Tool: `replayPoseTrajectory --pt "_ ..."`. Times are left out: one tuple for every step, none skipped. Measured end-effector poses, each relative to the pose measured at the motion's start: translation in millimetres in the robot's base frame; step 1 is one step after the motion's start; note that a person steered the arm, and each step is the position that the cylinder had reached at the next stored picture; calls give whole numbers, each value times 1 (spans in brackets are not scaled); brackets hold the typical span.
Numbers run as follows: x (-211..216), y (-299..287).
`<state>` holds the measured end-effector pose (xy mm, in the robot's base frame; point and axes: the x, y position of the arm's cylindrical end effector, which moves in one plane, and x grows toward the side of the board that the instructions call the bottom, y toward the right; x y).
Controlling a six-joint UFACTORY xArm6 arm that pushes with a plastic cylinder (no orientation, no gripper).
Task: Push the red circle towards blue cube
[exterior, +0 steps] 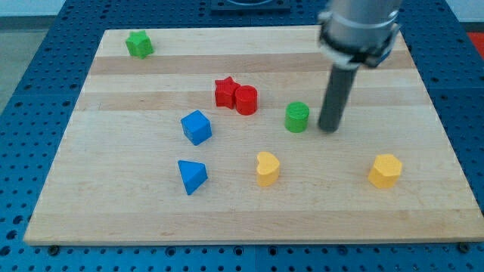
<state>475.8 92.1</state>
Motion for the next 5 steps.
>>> replayPoseTrajectory --pt "70 -34" --pt "117 -40" --pt "79 -73" --pt "-12 -93" --pt "-28 -109"
